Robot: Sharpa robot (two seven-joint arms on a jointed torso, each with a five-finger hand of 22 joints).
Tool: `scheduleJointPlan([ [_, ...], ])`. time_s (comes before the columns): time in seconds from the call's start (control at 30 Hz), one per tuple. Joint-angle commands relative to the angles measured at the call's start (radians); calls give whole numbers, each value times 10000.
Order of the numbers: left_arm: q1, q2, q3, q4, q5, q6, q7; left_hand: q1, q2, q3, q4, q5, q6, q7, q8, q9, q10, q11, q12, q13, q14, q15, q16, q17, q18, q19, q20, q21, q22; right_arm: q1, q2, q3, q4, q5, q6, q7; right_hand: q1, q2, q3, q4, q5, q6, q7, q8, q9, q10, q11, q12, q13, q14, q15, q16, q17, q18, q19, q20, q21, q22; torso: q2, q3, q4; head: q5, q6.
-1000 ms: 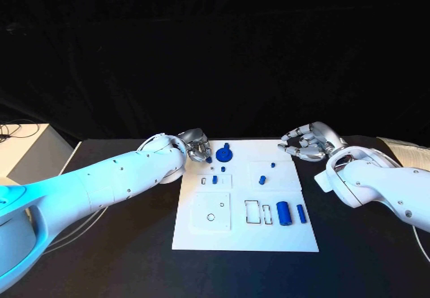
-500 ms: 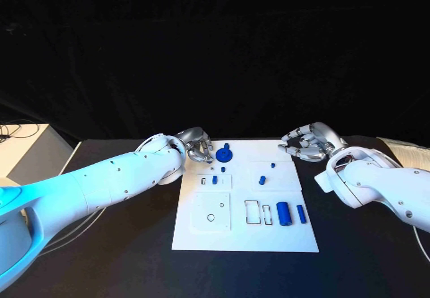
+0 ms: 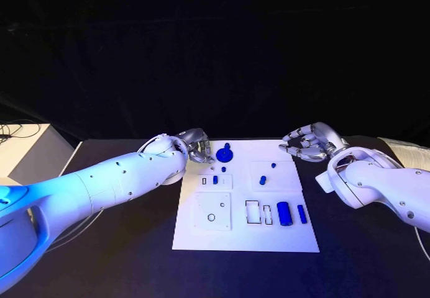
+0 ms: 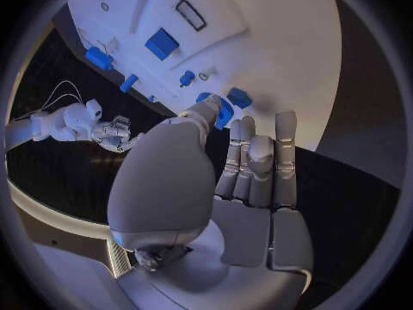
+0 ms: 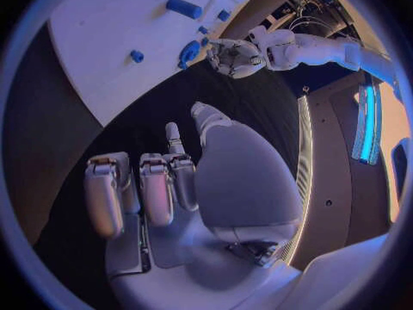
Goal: Assemble the parts on the task board
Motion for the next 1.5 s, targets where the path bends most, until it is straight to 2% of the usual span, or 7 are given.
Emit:
scheduleJointPlan([
  [0.03,0,78,-2,-38,-468,61,-722,89,7,-67,169,-29,-3,-74,205,71,24,-72,186,53,200,-43,175,317,-69,194,-35,194,238,-4,0,4,12,-79,62,103,-94,-33,41,-5,61,-69,0,36,9,652,67,-29,2269,971,56,-46,2404,15,897,30,-45,2421,10,3,-7,-6,-2],
  [0.27,-1,186,-7,-131,-575,201,-1031,130,-6,-175,387,-32,-81,-102,389,130,13,-104,413,117,385,-75,359,640,-104,331,-70,364,437,-4,3,4,13,-79,64,102,-94,-33,41,-5,61,-69,0,36,9,652,67,-29,2269,971,56,-46,2404,15,897,30,-45,2421,12,1,-9,-21,-16],
  [0.5,-5,255,-10,-182,-549,487,-1110,191,-3,-593,820,-26,-286,-118,556,139,-33,-139,1154,414,595,-100,628,1095,-150,466,-93,590,723,-4,3,4,16,-79,69,102,-94,-33,41,-5,61,-69,0,36,9,652,67,-29,2269,971,56,-46,2404,15,897,30,-45,2421,13,-3,-3,-44,-45],
  [0.67,-23,265,-11,-170,-464,598,-1088,-5,220,-1350,877,-17,-369,-122,530,32,-160,-151,1973,789,793,-113,883,1530,-187,567,-99,782,973,-4,2,4,20,-79,70,102,-94,-33,41,-5,61,-69,0,36,9,652,67,-29,2269,971,56,-46,2404,15,897,30,-45,2421,7,2,0,-47,-70],
  [0.8,-32,267,-11,-150,-389,644,-1055,-103,364,-1760,884,-16,-354,-123,505,-24,-213,-157,2213,882,931,-111,1018,1796,-215,670,-100,912,1142,-4,2,4,23,-79,71,101,-94,-33,41,-5,61,-69,0,36,9,652,67,-29,2269,971,56,-46,2404,15,897,30,-45,2421,3,0,3,-43,-74],
  [1.3,-38,257,-12,-109,-294,643,-984,374,725,-2097,850,15,-437,-85,268,-203,-372,-128,2407,912,930,-83,1084,1850,-215,638,-79,961,1208,-4,-7,4,33,-79,71,97,-94,-33,41,-5,61,-69,0,36,9,652,67,-29,2269,971,56,-46,2404,15,897,30,-45,2421,12,1,0,-48,-65],
  [1.5,-39,269,-12,-118,-285,574,-1005,476,724,-2167,876,1,-631,6,59,-320,-433,-59,2434,897,900,-35,1082,1819,-211,595,-57,947,1196,-4,-10,4,37,-79,70,93,-94,-33,41,-5,61,-69,0,36,9,652,67,-29,2269,971,56,-46,2404,15,897,30,-45,2421,11,3,1,-43,-68],
])
